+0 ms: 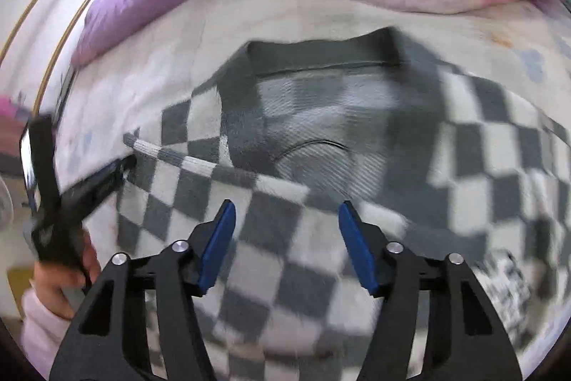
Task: Fold large clothes
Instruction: 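Open the left gripper and release the folded sleeve cuff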
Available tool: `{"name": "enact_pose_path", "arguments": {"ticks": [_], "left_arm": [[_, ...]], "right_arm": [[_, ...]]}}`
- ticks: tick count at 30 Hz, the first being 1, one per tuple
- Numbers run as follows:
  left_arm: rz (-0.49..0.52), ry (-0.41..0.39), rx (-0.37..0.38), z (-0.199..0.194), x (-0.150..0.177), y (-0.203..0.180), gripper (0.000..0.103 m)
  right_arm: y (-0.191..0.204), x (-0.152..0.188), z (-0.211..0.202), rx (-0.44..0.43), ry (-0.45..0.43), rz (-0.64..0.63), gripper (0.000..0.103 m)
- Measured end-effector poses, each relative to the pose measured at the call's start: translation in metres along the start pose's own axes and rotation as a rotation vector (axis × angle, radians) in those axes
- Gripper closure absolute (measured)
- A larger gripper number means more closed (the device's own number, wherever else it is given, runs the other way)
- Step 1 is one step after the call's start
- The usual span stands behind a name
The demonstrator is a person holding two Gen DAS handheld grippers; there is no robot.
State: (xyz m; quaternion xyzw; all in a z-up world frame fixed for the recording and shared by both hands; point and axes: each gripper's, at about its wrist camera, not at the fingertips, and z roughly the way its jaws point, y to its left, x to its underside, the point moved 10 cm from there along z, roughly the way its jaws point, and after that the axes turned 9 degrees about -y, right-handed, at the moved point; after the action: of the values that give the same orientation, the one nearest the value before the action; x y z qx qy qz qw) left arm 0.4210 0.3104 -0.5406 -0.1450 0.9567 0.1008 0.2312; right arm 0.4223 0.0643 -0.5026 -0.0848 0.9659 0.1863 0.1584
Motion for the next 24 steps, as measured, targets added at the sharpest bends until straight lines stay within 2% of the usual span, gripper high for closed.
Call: {"name": "enact_pose_path", "arguments": {"ticks": [1, 2, 3, 5, 6, 7, 8, 9, 10, 11, 12, 13, 14, 15, 17, 18, 20, 21, 24], "left_arm": [[-0.002, -0.006, 0.008, 0.009, 0.0, -0.001, 0.076], [-0.004, -0.026, 0.006, 0.01, -0.002, -0.001, 0.076], [0.018, -0.025, -0.001, 0.005, -0.001, -0.001, 0.076], [0.074, -0.013, 0.006, -0.009, 0.004, -0.001, 0.076], [0.095, 0.003, 0.016, -0.02, 0.011, 0.002, 0.076], [0.101, 0.014, 0.026, -0.027, 0.018, 0.006, 0.075], [0.111, 0.036, 0.032, -0.033, 0.029, 0.01, 0.075], [0.122, 0.059, 0.032, -0.038, 0.042, 0.013, 0.075], [0.123, 0.067, 0.033, -0.04, 0.052, 0.015, 0.073], [0.118, 0.073, 0.036, -0.041, 0.063, 0.018, 0.073], [0.089, 0.073, 0.048, -0.039, 0.074, 0.022, 0.072], [0.055, 0.053, 0.063, -0.035, 0.079, 0.024, 0.072], [0.01, 0.02, 0.085, -0.034, 0.082, 0.026, 0.072], [-0.021, 0.01, 0.095, -0.035, 0.083, 0.029, 0.072], [-0.111, 0.061, 0.106, -0.045, 0.088, 0.035, 0.072], [-0.14, 0.089, 0.104, -0.054, 0.091, 0.037, 0.072], [-0.124, 0.115, 0.088, -0.069, 0.1, 0.038, 0.072], [-0.1, 0.136, 0.079, -0.074, 0.108, 0.038, 0.072], [-0.055, 0.2, 0.057, -0.086, 0.14, 0.04, 0.072]], "right_arm": [[-0.004, 0.007, 0.021, 0.039, 0.054, -0.007, 0.07], [-0.015, 0.021, 0.045, 0.08, 0.119, 0.011, 0.069], [-0.018, 0.02, 0.046, 0.057, 0.075, 0.043, 0.069], [-0.021, 0.023, 0.031, 0.071, 0.098, 0.026, 0.072], [-0.029, 0.028, 0.019, 0.118, 0.115, 0.011, 0.067], [-0.045, 0.035, 0.004, 0.21, 0.131, 0.003, 0.049], [-0.067, 0.044, -0.01, 0.309, 0.144, 0.007, 0.037], [-0.084, 0.051, -0.017, 0.365, 0.15, 0.012, 0.031], [-0.104, 0.059, -0.021, 0.417, 0.159, 0.014, 0.031], [-0.12, 0.065, -0.019, 0.442, 0.165, 0.018, 0.03], [-0.134, 0.073, -0.011, 0.412, 0.154, 0.053, 0.016], [-0.148, 0.08, -0.003, 0.368, 0.138, 0.124, 0.007], [-0.155, 0.084, -0.002, 0.328, 0.138, 0.189, 0.007], [-0.158, 0.087, -0.007, 0.301, 0.151, 0.247, 0.01], [-0.158, 0.094, -0.028, 0.344, 0.18, 0.291, 0.031], [-0.151, 0.097, -0.041, 0.337, 0.168, 0.31, 0.044], [-0.124, 0.094, -0.057, 0.219, 0.116, 0.316, 0.046], [-0.108, 0.093, -0.063, 0.167, 0.098, 0.3, 0.051], [-0.081, 0.1, -0.059, 0.121, 0.119, 0.218, 0.062]]}}
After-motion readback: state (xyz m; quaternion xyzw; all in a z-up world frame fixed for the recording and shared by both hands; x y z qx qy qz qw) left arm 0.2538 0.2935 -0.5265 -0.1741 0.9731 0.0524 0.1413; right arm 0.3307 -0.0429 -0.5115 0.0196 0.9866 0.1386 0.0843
